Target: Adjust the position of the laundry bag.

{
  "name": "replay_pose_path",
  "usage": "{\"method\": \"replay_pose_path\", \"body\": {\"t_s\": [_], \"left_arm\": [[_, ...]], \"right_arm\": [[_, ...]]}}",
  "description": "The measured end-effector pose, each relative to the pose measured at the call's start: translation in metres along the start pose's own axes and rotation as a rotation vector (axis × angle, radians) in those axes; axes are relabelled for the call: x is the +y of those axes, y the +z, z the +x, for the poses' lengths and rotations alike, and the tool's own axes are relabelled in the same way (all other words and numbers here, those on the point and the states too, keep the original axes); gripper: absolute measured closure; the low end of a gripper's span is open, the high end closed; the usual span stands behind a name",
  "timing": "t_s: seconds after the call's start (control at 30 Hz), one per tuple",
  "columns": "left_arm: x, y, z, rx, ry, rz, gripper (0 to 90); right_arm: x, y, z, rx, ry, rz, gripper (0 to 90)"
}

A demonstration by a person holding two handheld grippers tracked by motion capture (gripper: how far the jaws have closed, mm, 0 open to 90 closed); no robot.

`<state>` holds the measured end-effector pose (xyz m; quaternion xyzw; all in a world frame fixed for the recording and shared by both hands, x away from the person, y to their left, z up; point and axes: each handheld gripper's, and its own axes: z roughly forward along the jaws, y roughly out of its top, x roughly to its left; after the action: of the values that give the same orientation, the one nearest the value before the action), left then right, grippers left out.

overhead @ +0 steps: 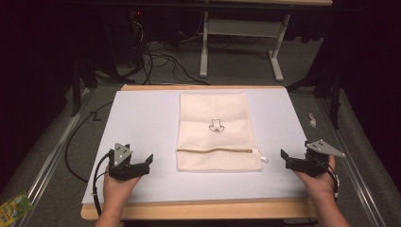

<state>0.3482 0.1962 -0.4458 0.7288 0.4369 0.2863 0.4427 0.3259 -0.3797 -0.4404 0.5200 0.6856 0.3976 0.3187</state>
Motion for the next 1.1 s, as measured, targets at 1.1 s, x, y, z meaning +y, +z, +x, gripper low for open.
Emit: {"method": "replay_pose_path", "body": {"t_s": [1.1], "left_arm": [[0.011, 0.023, -0.027, -0.078, -0.059, 0.024, 15.5]], "right_arm": [[0.002, 0.003, 0.019, 0.106, 0.001, 0.009, 13.1]]}}
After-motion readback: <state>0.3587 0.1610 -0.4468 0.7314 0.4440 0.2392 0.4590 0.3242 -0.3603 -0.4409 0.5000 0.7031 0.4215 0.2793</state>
